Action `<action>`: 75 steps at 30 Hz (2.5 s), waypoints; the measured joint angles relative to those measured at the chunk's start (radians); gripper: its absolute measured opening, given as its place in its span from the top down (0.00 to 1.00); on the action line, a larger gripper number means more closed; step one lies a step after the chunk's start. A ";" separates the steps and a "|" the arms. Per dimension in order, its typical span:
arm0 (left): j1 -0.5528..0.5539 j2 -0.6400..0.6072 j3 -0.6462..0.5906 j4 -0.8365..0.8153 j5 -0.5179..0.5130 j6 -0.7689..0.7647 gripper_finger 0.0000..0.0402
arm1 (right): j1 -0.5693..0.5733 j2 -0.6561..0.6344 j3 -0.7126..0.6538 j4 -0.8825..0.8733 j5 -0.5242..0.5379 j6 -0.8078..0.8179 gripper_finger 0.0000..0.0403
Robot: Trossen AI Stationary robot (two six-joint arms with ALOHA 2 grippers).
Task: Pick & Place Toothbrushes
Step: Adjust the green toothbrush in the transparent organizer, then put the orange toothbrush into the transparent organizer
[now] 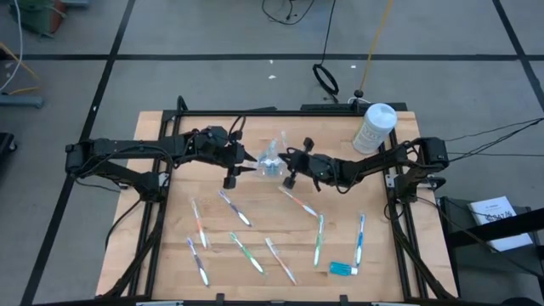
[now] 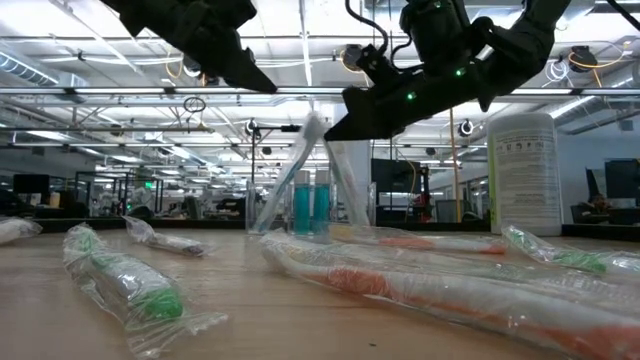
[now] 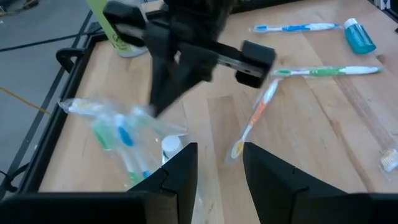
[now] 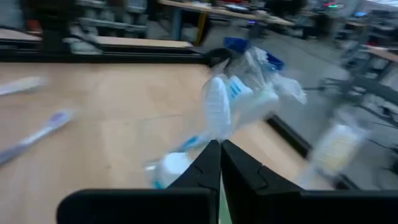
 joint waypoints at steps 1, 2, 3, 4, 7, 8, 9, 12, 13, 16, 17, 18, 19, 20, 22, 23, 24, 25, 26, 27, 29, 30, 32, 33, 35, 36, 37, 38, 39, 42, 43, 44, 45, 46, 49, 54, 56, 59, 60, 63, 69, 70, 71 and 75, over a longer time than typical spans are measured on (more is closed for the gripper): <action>0.000 0.000 0.000 -0.004 0.000 0.000 0.67 | 0.002 -0.004 0.000 -0.001 0.030 0.003 0.99; 0.000 0.000 0.000 -0.008 0.000 0.000 0.67 | 0.003 -0.009 0.000 -0.003 0.063 0.013 0.99; 0.000 0.000 0.000 -0.011 0.000 0.000 0.67 | 0.005 -0.012 0.000 0.002 0.097 0.033 0.99; 0.000 0.000 0.000 -0.015 0.000 0.000 0.67 | 0.007 -0.013 0.000 0.007 0.126 0.058 1.00; 0.000 0.000 0.000 -0.022 0.000 -0.001 0.67 | 0.009 -0.015 0.000 -0.002 0.201 0.147 1.00; 0.000 0.000 0.000 -0.023 0.000 -0.001 0.67 | 0.009 -0.019 -0.001 -0.004 0.209 0.180 1.00; 0.000 0.000 0.000 -0.025 0.000 -0.001 0.67 | 0.009 -0.022 -0.001 0.005 0.214 0.218 0.99; 0.000 0.000 0.000 -0.026 0.000 -0.005 0.67 | 0.004 -0.022 0.000 0.001 0.216 0.328 0.99; 0.000 0.000 0.000 -0.026 0.000 -0.007 0.67 | 0.001 -0.023 0.000 -0.004 0.215 0.359 0.99; 0.000 0.000 0.000 -0.027 0.000 -0.011 0.67 | -0.007 -0.034 0.000 -0.019 0.214 0.424 0.99; 0.000 0.000 0.000 -0.027 0.000 -0.011 0.67 | -0.011 -0.034 0.000 -0.035 0.209 0.447 0.99; 0.000 0.000 0.000 -0.027 0.000 -0.012 0.67 | -0.013 -0.033 0.000 -0.059 0.203 0.471 0.99; 0.000 0.000 0.000 -0.027 0.000 -0.013 0.67 | -0.015 -0.031 -0.001 -0.075 0.201 0.496 0.99; 0.000 0.000 0.000 -0.027 0.000 -0.014 0.67 | -0.016 -0.031 -0.002 -0.084 0.201 0.518 0.99; 0.000 0.000 0.000 -0.028 0.000 -0.014 0.67 | -0.019 -0.032 -0.001 -0.100 0.201 0.557 0.99; 0.000 0.000 0.000 -0.028 0.000 -0.014 0.67 | -0.021 -0.032 -0.001 -0.106 0.202 0.568 0.99; 0.000 0.000 0.000 -0.028 0.000 -0.014 0.67 | -0.024 -0.032 -0.001 -0.111 0.202 0.575 0.99; 0.000 0.000 0.000 -0.028 0.000 -0.014 0.67 | -0.025 -0.032 -0.001 -0.112 0.202 0.575 0.99; 0.000 0.000 0.000 -0.028 0.000 -0.014 0.67 | -0.026 -0.032 -0.001 -0.112 0.202 0.570 0.99; 0.000 0.000 0.000 -0.028 0.000 -0.015 0.67 | -0.026 -0.032 -0.001 -0.113 0.202 0.558 0.98; 0.000 0.000 0.000 -0.028 0.000 -0.025 0.67 | -0.025 -0.032 -0.001 -0.114 0.201 0.529 0.96; 0.000 0.000 0.000 -0.028 0.000 -0.026 0.67 | -0.025 -0.032 -0.001 -0.115 0.201 0.518 0.95; 0.000 0.000 0.000 -0.028 0.000 -0.027 0.67 | -0.025 -0.033 -0.001 -0.118 0.200 0.504 0.92; 0.000 0.000 0.000 -0.028 0.000 -0.027 0.67 | -0.026 -0.039 -0.001 -0.124 0.200 0.494 0.90; 0.000 0.000 0.000 -0.028 0.000 -0.027 0.67 | -0.026 -0.047 -0.002 -0.116 0.200 0.467 0.85; 0.000 0.000 0.000 -0.028 0.000 -0.027 0.67 | -0.026 -0.053 -0.001 -0.116 0.200 0.449 0.83; 0.000 0.000 0.000 -0.028 0.000 -0.028 0.67 | -0.026 -0.065 -0.001 -0.126 0.201 0.428 0.81; 0.000 0.000 -0.001 -0.028 0.000 -0.028 0.67 | -0.026 -0.076 -0.002 -0.127 0.201 0.406 0.79; 0.000 0.000 -0.001 -0.027 0.000 -0.029 0.67 | -0.026 -0.087 -0.002 -0.119 0.202 0.387 0.77; 0.000 0.000 -0.001 -0.027 0.000 -0.030 0.67 | -0.026 -0.126 -0.001 -0.140 0.204 0.357 0.71; -0.001 0.000 -0.001 -0.027 0.000 -0.034 0.67 | -0.026 -0.140 -0.002 -0.154 0.204 0.355 0.70; -0.001 0.000 -0.001 -0.027 0.000 -0.042 0.67 | -0.026 -0.153 -0.002 -0.161 0.204 0.355 0.68; -0.001 0.000 -0.001 -0.027 0.000 -0.051 0.67 | -0.026 -0.167 -0.001 -0.175 0.204 0.354 0.67; -0.001 0.000 -0.001 -0.027 0.000 -0.062 0.67 | -0.026 -0.187 -0.002 -0.198 0.204 0.347 0.66; -0.006 0.000 -0.001 -0.027 -0.001 -0.102 0.67 | -0.023 -0.235 -0.002 -0.252 0.200 0.272 0.63; -0.047 0.000 -0.001 -0.094 -0.002 -0.165 0.67 | 0.015 -0.325 -0.001 -0.317 0.197 0.159 0.62; -0.071 0.000 -0.001 -0.138 -0.001 -0.210 0.67 | 0.038 -0.358 -0.001 -0.376 0.197 0.122 0.63; -0.111 0.000 -0.001 -0.206 -0.001 -0.328 0.67 | 0.078 -0.399 -0.002 -0.491 0.197 0.103 0.64; -0.123 0.000 -0.001 -0.223 -0.001 -0.384 0.67 | 0.088 -0.408 -0.002 -0.515 0.197 0.104 0.64; -0.162 0.000 -0.001 -0.260 -0.011 -0.545 0.67 | 0.110 -0.424 -0.002 -0.552 0.196 0.103 0.64; -0.247 0.000 -0.001 -0.336 -0.110 -0.675 0.67 | 0.116 -0.426 -0.002 -0.545 0.196 0.034 0.64; -0.260 0.000 -0.001 -0.364 -0.110 -0.704 0.67 | 0.116 -0.426 -0.002 -0.545 0.196 0.022 0.64; -0.271 0.000 -0.001 -0.395 -0.109 -0.741 0.67 | 0.115 -0.426 -0.002 -0.545 0.196 0.016 0.65; -0.321 0.000 -0.001 -0.550 -0.125 -0.969 0.67 | 0.108 -0.426 -0.002 -0.544 0.196 -0.009 0.64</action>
